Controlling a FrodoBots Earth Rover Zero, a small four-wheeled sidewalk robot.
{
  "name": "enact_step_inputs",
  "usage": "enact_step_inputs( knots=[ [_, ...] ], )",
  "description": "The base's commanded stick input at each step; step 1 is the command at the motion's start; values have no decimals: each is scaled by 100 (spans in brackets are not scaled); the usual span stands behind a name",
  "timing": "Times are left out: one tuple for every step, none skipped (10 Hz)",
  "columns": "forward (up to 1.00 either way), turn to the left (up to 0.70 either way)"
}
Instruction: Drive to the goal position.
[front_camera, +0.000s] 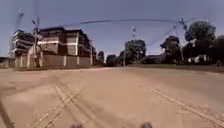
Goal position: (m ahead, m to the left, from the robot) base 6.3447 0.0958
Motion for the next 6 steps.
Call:
enact_step_inputs(
  knots=[
    [85, 0],
    [85, 0],
    [85, 0],
    [85, 0],
    [85, 0],
    [85, 0]
  ],
)
